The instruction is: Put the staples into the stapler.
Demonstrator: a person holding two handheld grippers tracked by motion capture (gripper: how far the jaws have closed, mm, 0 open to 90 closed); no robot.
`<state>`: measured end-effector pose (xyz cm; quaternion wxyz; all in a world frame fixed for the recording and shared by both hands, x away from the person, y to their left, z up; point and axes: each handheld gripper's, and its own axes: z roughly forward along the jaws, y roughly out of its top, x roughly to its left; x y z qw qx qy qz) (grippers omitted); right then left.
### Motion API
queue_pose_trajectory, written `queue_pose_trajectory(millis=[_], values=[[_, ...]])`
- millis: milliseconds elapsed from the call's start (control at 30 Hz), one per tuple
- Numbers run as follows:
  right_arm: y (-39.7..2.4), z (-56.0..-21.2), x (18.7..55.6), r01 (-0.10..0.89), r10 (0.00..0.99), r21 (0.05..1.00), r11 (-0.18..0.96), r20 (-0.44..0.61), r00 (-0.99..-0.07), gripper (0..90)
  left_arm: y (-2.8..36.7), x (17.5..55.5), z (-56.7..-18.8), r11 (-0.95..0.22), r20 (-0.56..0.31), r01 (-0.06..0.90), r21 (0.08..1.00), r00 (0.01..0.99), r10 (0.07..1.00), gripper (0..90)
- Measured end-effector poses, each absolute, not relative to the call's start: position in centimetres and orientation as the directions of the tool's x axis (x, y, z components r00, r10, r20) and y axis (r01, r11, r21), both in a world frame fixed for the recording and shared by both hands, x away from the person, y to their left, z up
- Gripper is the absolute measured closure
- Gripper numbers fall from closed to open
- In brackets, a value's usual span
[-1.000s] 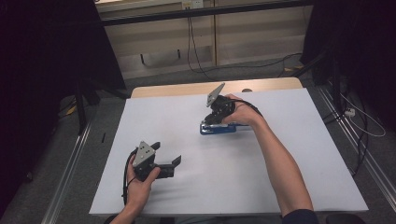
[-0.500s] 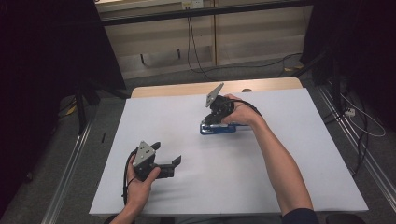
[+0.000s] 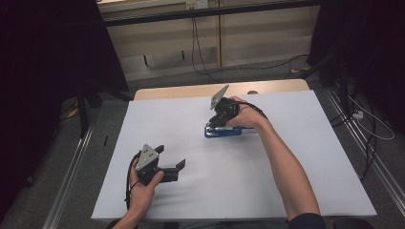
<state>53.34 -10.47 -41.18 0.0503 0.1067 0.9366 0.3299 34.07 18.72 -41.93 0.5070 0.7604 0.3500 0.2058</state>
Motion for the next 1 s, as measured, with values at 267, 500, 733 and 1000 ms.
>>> queue_pose_trajectory(millis=[267, 500, 733, 1000], values=[[-10.41, -41.22, 53.27, 0.163, 0.233, 0.621, 0.767, -0.033, -0.972, 72.4, 18.73, 34.06, -41.93, -0.235, -0.045, 0.323, 0.917, 0.668, 0.743, 3.9], [-10.56, -41.11, 53.24, 0.172, 0.244, 0.618, 0.767, -0.033, -0.969, 71.1, 18.75, 34.06, -41.92, -0.236, -0.042, 0.323, 0.917, 0.665, 0.745, 4.0], [-10.57, -41.09, 53.12, 0.155, 0.219, 0.612, 0.775, -0.03, -0.975, 77.3, 18.78, 34.06, -41.92, -0.239, -0.042, 0.322, 0.916, 0.668, 0.743, 3.9], [-10.74, -40.94, 53.14, 0.153, 0.219, 0.608, 0.779, -0.036, -0.975, 78.0, 18.77, 34.08, -41.94, -0.24, -0.042, 0.324, 0.915, 0.667, 0.744, 3.9]])
